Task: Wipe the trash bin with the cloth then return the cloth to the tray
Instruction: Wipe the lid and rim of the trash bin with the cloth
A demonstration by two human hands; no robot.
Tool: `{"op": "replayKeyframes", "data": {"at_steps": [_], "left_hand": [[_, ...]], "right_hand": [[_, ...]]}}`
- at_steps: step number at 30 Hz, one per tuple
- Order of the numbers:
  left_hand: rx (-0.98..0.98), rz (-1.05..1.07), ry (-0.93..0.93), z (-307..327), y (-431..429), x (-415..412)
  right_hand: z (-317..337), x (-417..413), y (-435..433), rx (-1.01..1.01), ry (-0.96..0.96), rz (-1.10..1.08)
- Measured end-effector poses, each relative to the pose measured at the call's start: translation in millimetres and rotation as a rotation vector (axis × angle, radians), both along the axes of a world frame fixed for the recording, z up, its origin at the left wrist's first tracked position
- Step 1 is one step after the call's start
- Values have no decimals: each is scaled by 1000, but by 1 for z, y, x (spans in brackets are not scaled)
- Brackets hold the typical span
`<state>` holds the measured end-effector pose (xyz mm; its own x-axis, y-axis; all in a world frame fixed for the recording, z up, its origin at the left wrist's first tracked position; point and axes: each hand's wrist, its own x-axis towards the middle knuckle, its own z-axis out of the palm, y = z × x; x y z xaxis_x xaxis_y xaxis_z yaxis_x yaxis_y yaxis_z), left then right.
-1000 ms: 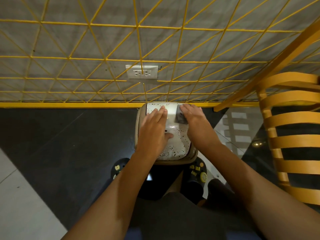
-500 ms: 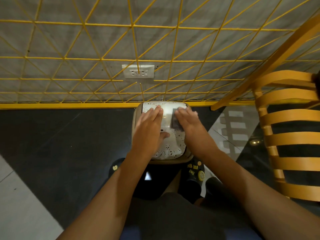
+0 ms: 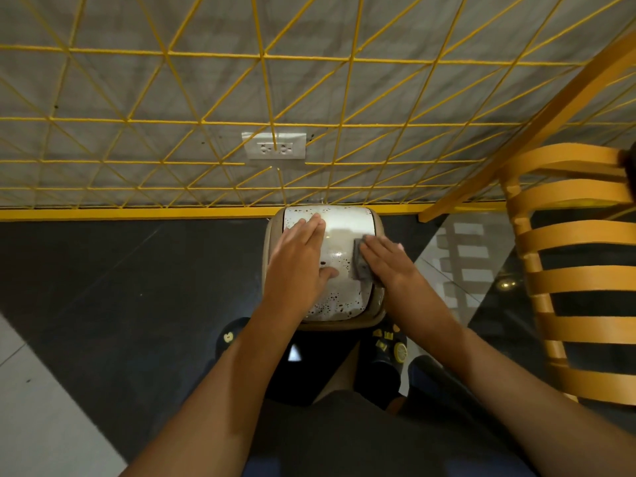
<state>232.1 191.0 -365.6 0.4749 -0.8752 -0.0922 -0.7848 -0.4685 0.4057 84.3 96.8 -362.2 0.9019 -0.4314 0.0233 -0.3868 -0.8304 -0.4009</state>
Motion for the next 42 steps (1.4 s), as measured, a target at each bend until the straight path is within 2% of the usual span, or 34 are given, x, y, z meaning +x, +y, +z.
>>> {"op": "replayKeyframes", "data": {"at_steps": [2,7,12,16,22,24,28,37,42], "left_hand": [[-4,-1,6,0,-1,-1],[3,-1,-3,0,0,-1],[7,7,4,1,-2,-1],[13,11,25,1,-3,-2],[3,24,31,3,-1,-1],[1,24,25,3,-2,-2],[-6,24,24,1,-3,-2],[5,24,25,3,-2,-1],[-40,25,20,2,-2,-2]], "right_hand": [[-1,-6,-1,-65,9,36],[-1,22,-19,54,13,-88],[3,-9,3,-64,21,41],[-1,-13,-2,-51,17,43],[0,28,-19,108,26,-61],[1,14,-8,114,-17,-16],[-8,-15,2,78,33,86],[6,40,-22,103,85,-79],[-3,10,6,81,30,63]]}}
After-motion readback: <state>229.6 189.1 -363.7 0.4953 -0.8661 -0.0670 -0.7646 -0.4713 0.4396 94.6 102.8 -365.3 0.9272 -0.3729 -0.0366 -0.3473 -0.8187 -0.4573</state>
